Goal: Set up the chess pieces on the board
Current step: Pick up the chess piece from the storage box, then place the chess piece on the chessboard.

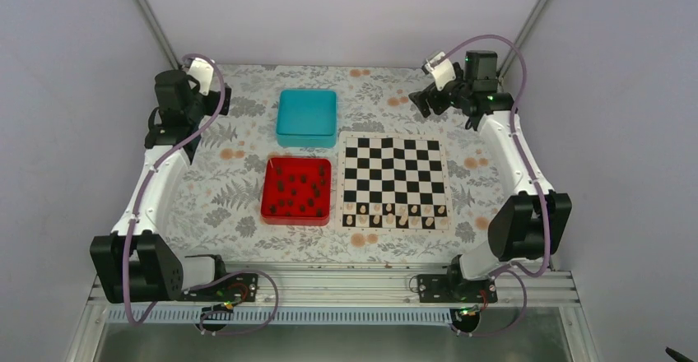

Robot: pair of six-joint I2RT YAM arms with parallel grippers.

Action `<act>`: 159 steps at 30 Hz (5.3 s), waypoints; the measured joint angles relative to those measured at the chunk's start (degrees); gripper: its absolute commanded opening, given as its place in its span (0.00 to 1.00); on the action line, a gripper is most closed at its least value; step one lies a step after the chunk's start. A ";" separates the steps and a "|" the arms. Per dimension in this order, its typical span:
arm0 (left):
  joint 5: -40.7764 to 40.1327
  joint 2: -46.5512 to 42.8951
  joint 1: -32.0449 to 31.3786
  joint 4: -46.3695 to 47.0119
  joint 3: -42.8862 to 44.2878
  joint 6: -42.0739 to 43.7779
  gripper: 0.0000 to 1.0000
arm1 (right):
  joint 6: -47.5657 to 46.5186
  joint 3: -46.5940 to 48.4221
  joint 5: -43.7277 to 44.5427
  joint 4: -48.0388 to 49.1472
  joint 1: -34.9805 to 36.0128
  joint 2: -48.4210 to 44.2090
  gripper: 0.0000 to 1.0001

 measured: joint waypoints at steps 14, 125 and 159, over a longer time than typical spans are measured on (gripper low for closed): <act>3.50 1.36 -0.22 -0.76 0.00 4.04 1.00 | -10.88 0.28 10.19 -4.35 20.00 1.18 0.89; 5.38 0.61 -0.22 4.33 -4.46 5.07 1.00 | -9.53 1.51 4.20 -9.31 4.09 25.14 0.04; 4.26 0.68 -0.22 4.72 -6.03 5.33 1.00 | -9.46 2.60 4.11 -5.75 7.89 29.64 0.04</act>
